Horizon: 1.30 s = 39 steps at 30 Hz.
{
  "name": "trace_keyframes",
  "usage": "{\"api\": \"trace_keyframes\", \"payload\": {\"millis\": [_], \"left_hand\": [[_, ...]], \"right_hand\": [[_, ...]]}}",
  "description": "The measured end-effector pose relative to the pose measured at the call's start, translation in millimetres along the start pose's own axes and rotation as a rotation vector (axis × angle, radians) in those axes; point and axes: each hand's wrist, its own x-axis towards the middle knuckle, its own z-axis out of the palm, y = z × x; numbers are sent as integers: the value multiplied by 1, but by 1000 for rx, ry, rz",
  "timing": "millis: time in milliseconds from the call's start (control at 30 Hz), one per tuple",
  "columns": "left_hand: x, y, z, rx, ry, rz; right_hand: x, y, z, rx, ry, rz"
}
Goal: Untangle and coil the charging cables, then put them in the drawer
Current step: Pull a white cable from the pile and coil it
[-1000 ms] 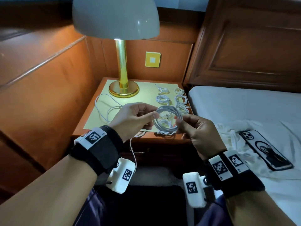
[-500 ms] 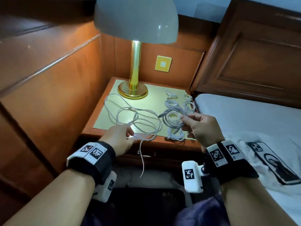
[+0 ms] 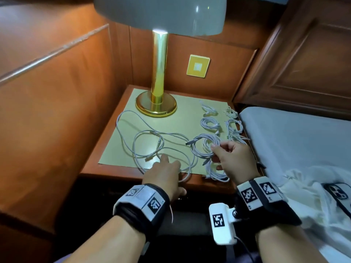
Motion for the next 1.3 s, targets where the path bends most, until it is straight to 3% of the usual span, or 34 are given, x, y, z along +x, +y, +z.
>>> {"api": "trace_keyframes", "payload": {"millis": [167, 533, 700, 833, 1067, 1300], "left_hand": [[12, -12, -2, -115, 81, 9], [30, -103, -21, -148, 267, -234], [27, -109, -17, -156, 326, -200], [29, -111, -15, -187, 333, -159], [30, -103, -14, -233, 312, -53], [20, -94, -23, -482, 542, 88]], "right_hand": [[5, 7, 4, 15, 8, 25], [11, 4, 38, 118, -12, 136], [12, -2, 65, 153, -111, 248], [20, 3, 77, 14, -216, 322], [15, -2, 69, -562, -214, 131], [-3, -16, 74, -523, -265, -81]]}}
